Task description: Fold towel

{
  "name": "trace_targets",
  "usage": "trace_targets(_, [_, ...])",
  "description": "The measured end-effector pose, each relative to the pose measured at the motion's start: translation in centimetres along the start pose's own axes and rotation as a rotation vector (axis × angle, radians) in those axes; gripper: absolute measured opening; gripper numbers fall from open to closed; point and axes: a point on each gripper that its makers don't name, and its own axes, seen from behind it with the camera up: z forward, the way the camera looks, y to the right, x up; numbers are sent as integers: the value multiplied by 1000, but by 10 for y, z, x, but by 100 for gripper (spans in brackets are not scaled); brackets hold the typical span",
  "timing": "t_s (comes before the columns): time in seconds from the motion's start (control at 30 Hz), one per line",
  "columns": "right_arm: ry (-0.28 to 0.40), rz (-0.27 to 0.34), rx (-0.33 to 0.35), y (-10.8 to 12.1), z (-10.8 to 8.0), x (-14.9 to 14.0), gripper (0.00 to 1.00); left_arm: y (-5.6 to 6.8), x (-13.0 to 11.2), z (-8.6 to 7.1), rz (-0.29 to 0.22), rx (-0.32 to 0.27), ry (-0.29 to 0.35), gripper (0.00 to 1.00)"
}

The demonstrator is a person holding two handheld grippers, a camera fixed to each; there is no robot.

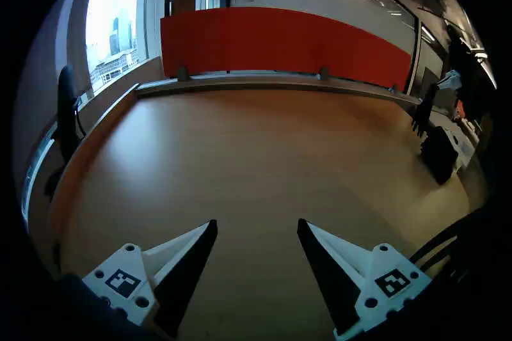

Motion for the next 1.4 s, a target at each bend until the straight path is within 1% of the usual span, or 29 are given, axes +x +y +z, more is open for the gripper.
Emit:
trace_targets(0.23, [-20,16,-32,27,-13,-16,5,6,5,2,13,-6,0,92])
trace_targets(0.47, [-31,31,-43,37,-20,-27,6,10,6,2,20,-8,-1,93])
trace_targets(0.7, [-35,41,-45,37,-30,-41,6,12,7,1,25,-13,-2,93])
trace_targets(0.9, [-55,52,-52,37,-43,-64,6,15,9,1,30,-21,-1,93])
trace_targets(1.17, [-69,73,-61,29,-62,-97,6,21,7,0,34,-35,-2,93])
trace_targets(1.4, [-78,89,-63,17,-73,-119,6,23,7,-2,35,-43,0,93])
